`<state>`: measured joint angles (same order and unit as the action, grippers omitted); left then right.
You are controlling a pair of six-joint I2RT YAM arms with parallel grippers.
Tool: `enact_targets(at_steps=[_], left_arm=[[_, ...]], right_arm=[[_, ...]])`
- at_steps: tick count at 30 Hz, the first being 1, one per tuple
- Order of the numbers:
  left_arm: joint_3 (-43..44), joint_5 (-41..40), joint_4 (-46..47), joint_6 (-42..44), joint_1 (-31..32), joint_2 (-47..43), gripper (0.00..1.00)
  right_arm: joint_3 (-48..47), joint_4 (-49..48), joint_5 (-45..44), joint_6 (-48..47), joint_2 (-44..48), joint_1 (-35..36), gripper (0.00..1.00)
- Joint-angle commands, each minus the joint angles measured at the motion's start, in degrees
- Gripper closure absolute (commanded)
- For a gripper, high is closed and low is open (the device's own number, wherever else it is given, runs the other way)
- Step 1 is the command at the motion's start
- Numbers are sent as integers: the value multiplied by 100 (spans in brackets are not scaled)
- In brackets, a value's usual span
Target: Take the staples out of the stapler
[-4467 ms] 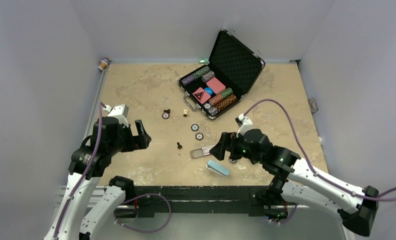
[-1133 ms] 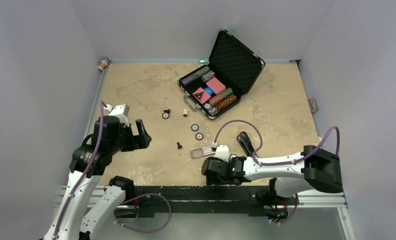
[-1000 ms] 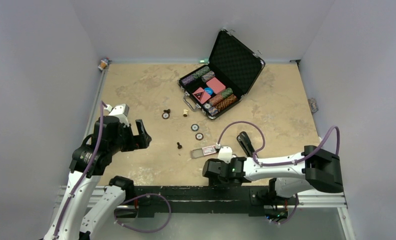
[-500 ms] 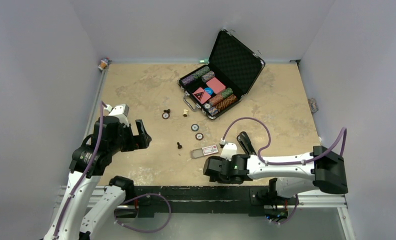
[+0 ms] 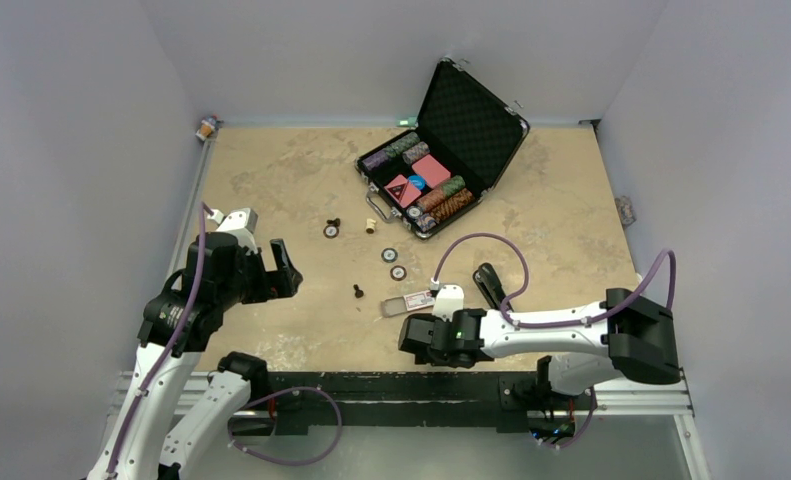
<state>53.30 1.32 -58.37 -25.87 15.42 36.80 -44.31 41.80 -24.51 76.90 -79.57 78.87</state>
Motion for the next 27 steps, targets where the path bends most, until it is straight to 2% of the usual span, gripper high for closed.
enact_targets(at_steps=[1, 15, 22, 27], left_arm=[[172, 87, 115, 126, -39, -23, 0], [173, 69, 112, 126, -39, -28, 0], [173, 66, 110, 124, -39, -33, 0], [181, 50, 90, 117, -39, -42, 0]], right_arm=[[46, -98, -245, -21, -3, 32, 41], [17, -367, -51, -296, -471, 25, 50], [33, -242, -79, -246, -389, 25, 73], [-82, -137, -149, -259, -346, 30, 100]])
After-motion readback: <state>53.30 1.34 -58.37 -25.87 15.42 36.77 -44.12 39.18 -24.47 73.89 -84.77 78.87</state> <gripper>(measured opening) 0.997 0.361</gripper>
